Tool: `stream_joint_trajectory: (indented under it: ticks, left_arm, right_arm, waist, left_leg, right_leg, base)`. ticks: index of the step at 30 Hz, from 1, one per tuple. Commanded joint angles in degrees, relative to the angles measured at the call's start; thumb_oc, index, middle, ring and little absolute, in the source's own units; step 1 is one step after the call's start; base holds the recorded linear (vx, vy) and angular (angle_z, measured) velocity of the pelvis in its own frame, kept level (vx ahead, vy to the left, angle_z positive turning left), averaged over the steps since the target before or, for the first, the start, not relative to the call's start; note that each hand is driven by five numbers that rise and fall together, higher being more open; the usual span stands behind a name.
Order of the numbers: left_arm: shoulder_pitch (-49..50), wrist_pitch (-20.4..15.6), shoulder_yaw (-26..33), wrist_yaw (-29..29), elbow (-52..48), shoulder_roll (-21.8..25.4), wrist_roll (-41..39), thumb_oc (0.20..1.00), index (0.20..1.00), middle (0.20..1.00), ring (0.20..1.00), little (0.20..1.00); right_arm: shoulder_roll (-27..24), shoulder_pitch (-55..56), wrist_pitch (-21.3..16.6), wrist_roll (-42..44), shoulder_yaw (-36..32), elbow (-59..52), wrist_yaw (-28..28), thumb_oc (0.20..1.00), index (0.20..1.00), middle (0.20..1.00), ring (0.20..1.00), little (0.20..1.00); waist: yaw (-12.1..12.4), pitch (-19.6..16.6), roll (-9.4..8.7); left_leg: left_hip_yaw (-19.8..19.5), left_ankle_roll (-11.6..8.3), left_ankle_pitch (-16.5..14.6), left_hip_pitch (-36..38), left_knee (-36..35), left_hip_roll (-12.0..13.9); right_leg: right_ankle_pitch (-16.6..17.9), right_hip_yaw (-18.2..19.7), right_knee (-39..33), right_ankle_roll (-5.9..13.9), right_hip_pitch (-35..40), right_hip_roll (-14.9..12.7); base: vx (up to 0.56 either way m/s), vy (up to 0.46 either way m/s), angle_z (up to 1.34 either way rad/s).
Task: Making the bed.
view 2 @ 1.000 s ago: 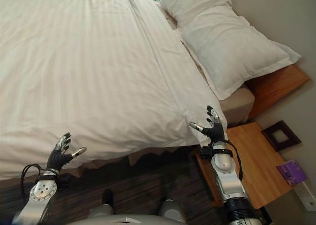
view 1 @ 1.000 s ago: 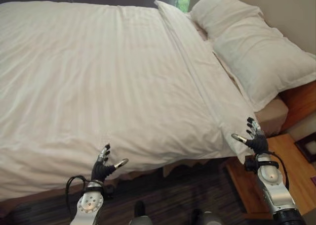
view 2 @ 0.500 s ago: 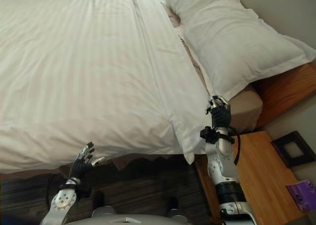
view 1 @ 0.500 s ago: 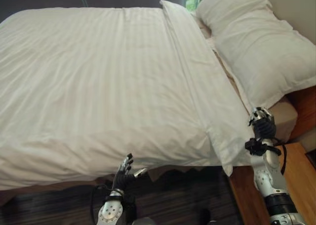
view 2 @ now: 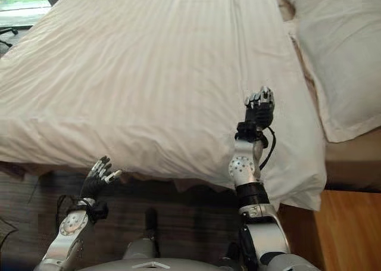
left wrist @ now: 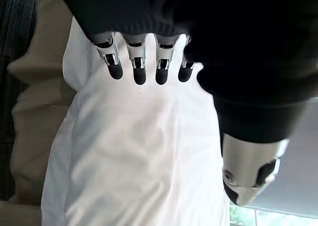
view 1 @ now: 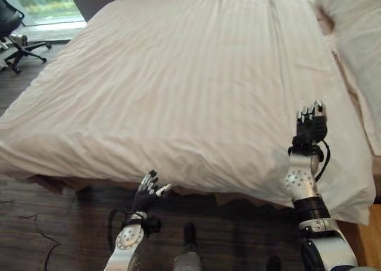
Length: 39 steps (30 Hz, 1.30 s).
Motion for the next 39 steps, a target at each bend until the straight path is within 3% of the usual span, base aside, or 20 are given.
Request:
stream_joint_trajectory:
  ticks: [1, 7, 13, 16, 17, 18, 20, 22, 23, 24, 25, 27, 33, 34, 35, 36, 39]
  left_arm:
    - [-8.1, -2.9, 1.2, -1.0, -1.6, 3.4, -3.3, 1.0, 1.0, 1.0, 1.0, 1.0]
    - [-10.1, -5.1, 1.9, -0.7, 2.0, 3.5, -5.3, 1.0, 1.0, 1.0, 1.0, 1.0]
    - [-12.5, -5.6, 1.9, -0.3, 7.2, 3.9, -7.9, 1.0, 1.0, 1.0, 1.0, 1.0]
    - [-13.3, -5.4, 2.0, -0.1, 9.3, 3.3, -8.7, 1.0, 1.0, 1.0, 1.0, 1.0]
    - [-14.1, -5.0, 2.8, -0.2, 10.7, 1.9, -9.7, 1.0, 1.0, 1.0, 1.0, 1.0]
    - [-14.0, -5.0, 2.8, -0.3, 10.8, 2.0, -9.7, 1.0, 1.0, 1.0, 1.0, 1.0]
    - [-17.3, -4.6, 3.0, 0.3, 12.8, 0.6, -9.7, 1.0, 1.0, 1.0, 1.0, 1.0]
    - [-18.7, -3.9, 2.8, 0.2, 12.9, -0.3, -10.3, 1.0, 1.0, 1.0, 1.0, 1.0]
    - [-19.3, -3.0, 2.3, -0.2, 13.1, -1.0, -10.1, 1.0, 1.0, 1.0, 1.0, 1.0]
    - [-19.2, -2.9, 2.1, -0.1, 13.1, -1.1, -10.0, 1.0, 1.0, 1.0, 1.0, 1.0]
    - [-19.7, -1.6, 1.8, -0.6, 14.9, -1.6, -9.9, 1.0, 1.0, 1.0, 1.0, 1.0]
    - [-20.6, -1.2, 1.6, -1.1, 16.0, -1.1, -9.9, 1.0, 1.0, 1.0, 1.0, 1.0]
    - [-19.9, -0.7, 2.4, -1.6, 16.8, -0.7, -9.9, 1.0, 1.0, 1.0, 1.0, 1.0]
    - [-19.8, -0.5, 2.3, -1.8, 17.1, -0.8, -9.8, 1.0, 1.0, 1.0, 1.0, 1.0]
    - [-18.8, 0.0, 2.0, -2.0, 17.6, -1.4, -8.7, 1.0, 1.0, 1.0, 1.0, 1.0]
    - [-16.8, 0.1, 2.1, -2.0, 17.4, -2.0, -7.1, 1.0, 1.0, 1.0, 1.0, 1.0]
    - [-15.2, 0.0, 2.7, -1.7, 17.0, -2.1, -6.6, 1.0, 1.0, 1.0, 1.0, 1.0]
  right_arm:
    - [-3.4, -8.5, -3.6, -0.9, -4.4, -2.5, -0.8, 0.2, 0.2, 0.2, 0.2, 0.2]
    - [-11.4, -14.7, -4.9, -2.6, -6.5, 0.4, -3.4, 0.2, 0.2, 0.2, 0.2, 0.2]
    - [-14.1, -18.5, -3.4, 0.0, -4.3, 9.3, -2.3, 0.2, 0.2, 0.2, 0.2, 0.2]
    - [-12.5, -16.9, -2.4, 1.2, -4.4, 12.1, -1.3, 0.2, 0.2, 0.2, 0.2, 0.2]
    - [-8.3, -10.8, -1.5, 2.2, -6.0, 14.1, 0.1, 0.2, 0.2, 0.2, 0.2, 0.2]
    - [-8.2, -10.5, -1.5, 2.2, -6.0, 13.9, 0.1, 0.2, 0.2, 0.2, 0.2, 0.2]
    - [-2.2, -0.9, -0.1, 2.8, -7.3, 15.1, 2.0, 0.2, 0.2, 0.2, 0.2, 0.2]
    - [0.2, 3.9, 1.0, 3.2, -9.5, 16.2, 2.2, 0.2, 0.2, 0.2, 0.2, 0.2]
    - [0.8, 6.8, 1.7, 3.0, -10.8, 16.9, 1.9, 0.2, 0.2, 0.2, 0.2, 0.2]
    - [0.8, 7.1, 1.7, 2.9, -10.8, 16.7, 1.9, 0.2, 0.2, 0.2, 0.2, 0.2]
    - [0.8, 10.7, 4.0, 1.7, -11.9, 19.8, 2.0, 0.2, 0.2, 0.2, 0.2, 0.2]
    - [-0.6, 12.9, 6.3, -0.3, -13.1, 22.7, 1.5, 0.2, 0.2, 0.2, 0.2, 0.2]
    - [-3.8, 17.0, 10.5, -6.1, -13.0, 26.7, 1.4, 0.2, 0.2, 0.2, 0.2, 0.2]
    - [-4.5, 17.5, 11.5, -8.2, -12.0, 26.3, 1.7, 0.42, 0.42, 0.42, 0.42, 0.42]
    - [-5.9, 19.5, 13.3, -14.7, -8.9, 23.5, 2.0, 1.0, 1.0, 1.0, 1.0, 1.0]
    - [-7.3, 21.3, 14.1, -21.0, -5.9, 19.0, 2.3, 1.0, 1.0, 1.0, 1.0, 1.0]
    - [-8.0, 22.6, 14.3, -24.9, -4.6, 15.9, 2.1, 1.0, 1.0, 1.0, 1.0, 1.0]
  waist:
    - [0.0, 4.4, -2.57]
    - [-0.7, 7.2, 2.8]
    - [-1.0, 9.2, 4.86]
    - [-1.1, 9.9, 4.8]
    - [-1.7, 10.9, 4.4]
    - [-1.7, 10.8, 4.31]
    - [-3.9, 12.5, 2.42]
    - [-6.5, 13.9, 1.09]
    - [-8.0, 13.6, 1.12]
    - [-8.2, 14.0, 0.94]
    - [-10.3, 13.2, 1.06]
    - [-12.0, 13.4, 0.06]
    - [-13.7, 11.6, -2.21]
    - [-13.8, 11.0, -2.69]
    - [-13.7, 9.6, -3.8]
    - [-13.4, 8.3, -4.88]
    - [-13.1, 7.5, -5.54]
  left_leg:
    - [2.5, -3.53, -10.1, 8.8, 0.6, 0.0]
    - [4.3, -5.76, -6.2, 3.1, 0.6, 2.1]
    - [4.7, -6.34, -5.1, -1.4, 0.6, 3.6]
    - [4.6, -6.45, -4.9, -2.2, 0.6, 3.9]
    - [2.7, -6.44, -5.3, -2.6, 0.6, 3.1]
    - [2.7, -6.42, -5.3, -2.6, 0.6, 3.1]
    - [0.4, -4.58, -10.8, -1.1, 4.6, 0.2]
    - [1.4, -3.48, -14.8, -2.5, 12.1, -1.0]
    - [2.4, -3.41, -16.2, -1.5, 12.6, -1.0]
    - [3.1, -3.06, -15.3, -1.8, 12.9, -1.1]
    - [5.0, -3.24, -17.6, 1.3, 11.1, -1.2]
    - [6.4, -2.8, -17.1, 3.3, 10.0, -1.8]
    - [7.2, -1.52, -18.0, 8.7, 7.2, -3.5]
    - [7.2, -1.29, -18.1, 9.7, 6.6, -3.8]
    - [6.9, -0.82, -18.1, 12.0, 5.3, -4.5]
    - [6.4, -0.36, -18.0, 14.0, 4.0, -5.1]
    - [6.1, -0.12, -18.0, 15.3, 3.2, -5.3]
  right_leg:
    - [-2.3, 0.4, 1.6, -2.59, -6.7, -0.7]
    - [-2.1, 0.9, 2.8, -2.38, -13.0, -1.6]
    - [-1.4, 2.8, 4.1, -2.2, -20.2, -0.9]
    - [-1.2, 3.6, 4.8, -2.29, -22.1, -0.4]
    - [-1.4, 4.5, 4.8, -2.62, -22.9, 0.5]
    - [-1.5, 4.4, 4.8, -2.61, -22.9, 0.4]
    - [-2.1, 5.4, 5.2, -3.8, -22.9, 0.3]
    - [-2.3, 4.9, 5.6, -4.8, -22.8, -0.3]
    - [-3.0, 5.3, 5.5, -4.59, -22.0, 0.0]
    - [-2.1, 4.6, 5.6, -5.05, -22.2, -0.3]
    - [-2.4, 5.1, 5.4, -4.31, -20.4, 0.0]
    - [-0.7, 4.7, 5.5, -4.44, -19.7, -0.5]
    - [0.7, 5.4, 5.5, -3.33, -16.7, -1.7]
    - [0.8, 5.6, 5.5, -3.14, -16.1, -1.7]
    - [1.1, 5.7, 5.2, -2.7, -14.0, -1.9]
    - [1.1, 5.7, 4.9, -2.43, -12.1, -1.8]
    - [1.1, 5.6, 4.8, -2.24, -11.0, -1.8]
  base:
    - [-0.08, -0.024, -0.22]
    - [-0.08, -0.063, -0.18]
    - [-0.05, -0.038, -0.17]
    - [-0.04, -0.007, -0.27]
    - [0.0, -0.02, -0.16]
    - [-0.01, -0.055, -0.15]
    - [-0.1, -0.092, -0.13]
    - [-0.08, -0.035, -0.04]
    - [-0.01, 0.028, 0.13]
    - [0.17, 0.152, 0.47]
    - [0.0, 0.149, 0.53]
    - [-0.02, 0.172, 0.24]
    - [-0.02, 0.127, -0.06]
    - [-0.01, 0.117, -0.08]
    - [-0.03, 0.176, -0.1]
    - [-0.02, 0.14, -0.07]
    - [-0.02, 0.054, 0.03]
